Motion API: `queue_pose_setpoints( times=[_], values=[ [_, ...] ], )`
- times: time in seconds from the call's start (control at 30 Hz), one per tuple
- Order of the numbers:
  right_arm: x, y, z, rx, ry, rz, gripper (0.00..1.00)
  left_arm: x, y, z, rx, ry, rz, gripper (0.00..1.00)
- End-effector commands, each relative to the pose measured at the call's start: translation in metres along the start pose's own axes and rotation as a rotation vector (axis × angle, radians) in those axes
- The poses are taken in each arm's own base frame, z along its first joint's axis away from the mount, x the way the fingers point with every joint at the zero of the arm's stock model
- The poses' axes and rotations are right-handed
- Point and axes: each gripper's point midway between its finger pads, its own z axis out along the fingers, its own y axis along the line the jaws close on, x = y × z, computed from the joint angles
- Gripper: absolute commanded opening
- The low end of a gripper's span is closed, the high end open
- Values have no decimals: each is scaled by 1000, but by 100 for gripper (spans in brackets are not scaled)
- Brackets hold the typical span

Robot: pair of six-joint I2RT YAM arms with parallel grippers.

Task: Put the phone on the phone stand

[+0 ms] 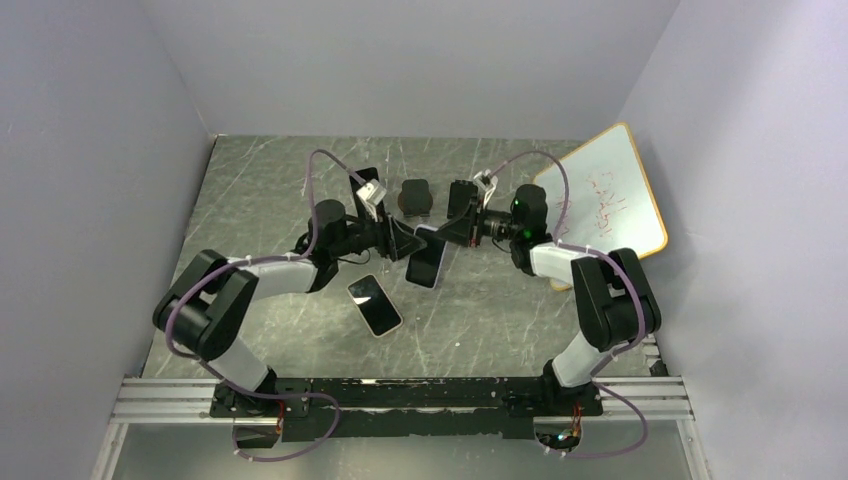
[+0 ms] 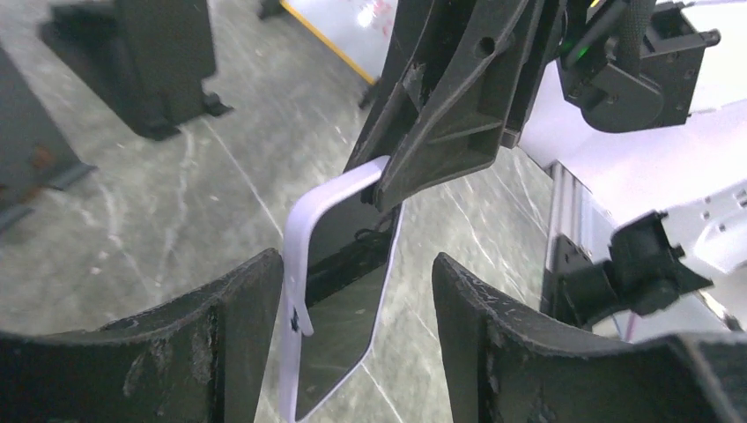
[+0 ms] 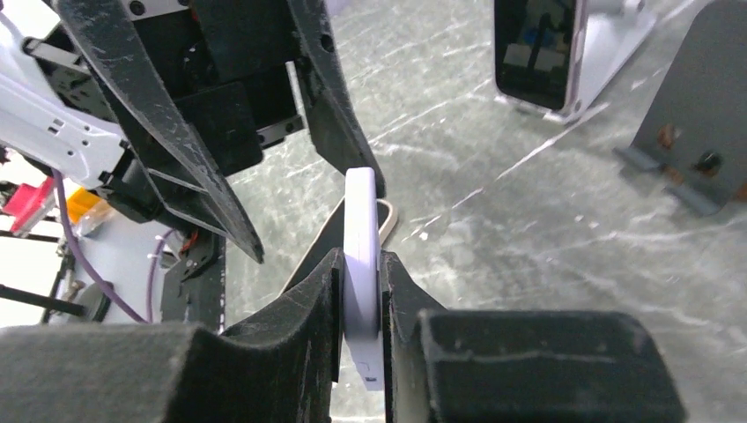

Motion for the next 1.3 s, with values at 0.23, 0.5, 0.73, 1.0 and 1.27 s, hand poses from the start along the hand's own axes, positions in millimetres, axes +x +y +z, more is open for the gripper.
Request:
queue_pose_setpoints(
  times=[0.23,0.5,0.73,1.0,1.27],
  values=[
    [-61,-32,-19,-13,-84,-103,0,-38,30,-21,-297,-135,48,67],
    [-96,-68,-30,36,-97,-176,0,-25,32,-20,-282,-117,1,67],
    [-124,-87,-33,7,-102,-229,0,-20,32,-18,-273,-96,-5,67],
    [-148,-117,-38,18,-56,-272,0,-13,35,-15,-264,-69,-8,67],
    [-154,-137,-34,15,1,-288,0,-4,39,-9,-249,-42,-28,67]
  ],
)
